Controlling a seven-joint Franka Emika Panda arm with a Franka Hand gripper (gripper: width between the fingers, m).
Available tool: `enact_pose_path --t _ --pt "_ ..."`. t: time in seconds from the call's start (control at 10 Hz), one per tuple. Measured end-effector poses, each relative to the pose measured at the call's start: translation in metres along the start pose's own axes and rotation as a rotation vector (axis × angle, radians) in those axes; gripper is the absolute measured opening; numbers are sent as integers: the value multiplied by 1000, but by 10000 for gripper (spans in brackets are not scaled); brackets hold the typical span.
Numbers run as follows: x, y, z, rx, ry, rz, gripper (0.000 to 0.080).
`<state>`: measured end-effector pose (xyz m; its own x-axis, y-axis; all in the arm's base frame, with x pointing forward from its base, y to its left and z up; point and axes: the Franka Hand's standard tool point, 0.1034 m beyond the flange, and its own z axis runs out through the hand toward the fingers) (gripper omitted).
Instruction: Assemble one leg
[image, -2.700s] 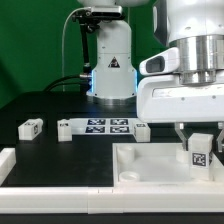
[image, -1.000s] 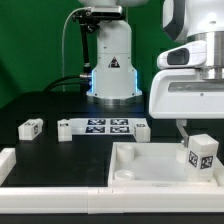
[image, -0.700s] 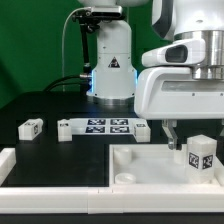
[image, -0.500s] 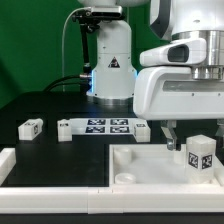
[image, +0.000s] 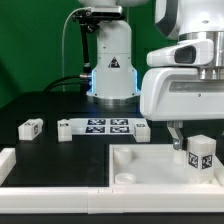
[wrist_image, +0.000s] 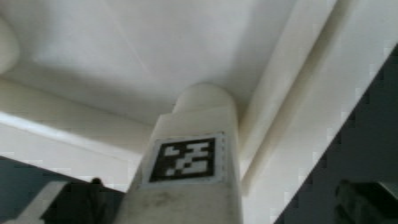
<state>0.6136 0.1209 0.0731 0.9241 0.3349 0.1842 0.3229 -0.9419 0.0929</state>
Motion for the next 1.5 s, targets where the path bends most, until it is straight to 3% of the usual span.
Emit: enact_pose_path --t 0.1,0.3,0.8,1.5 --pt "0 0 0 0 0 0 622" --pt "0 1 0 -1 0 1 289" --pt "0 1 0 0 1 49 294" --pt "-1 -6 0 31 16 1032 294"
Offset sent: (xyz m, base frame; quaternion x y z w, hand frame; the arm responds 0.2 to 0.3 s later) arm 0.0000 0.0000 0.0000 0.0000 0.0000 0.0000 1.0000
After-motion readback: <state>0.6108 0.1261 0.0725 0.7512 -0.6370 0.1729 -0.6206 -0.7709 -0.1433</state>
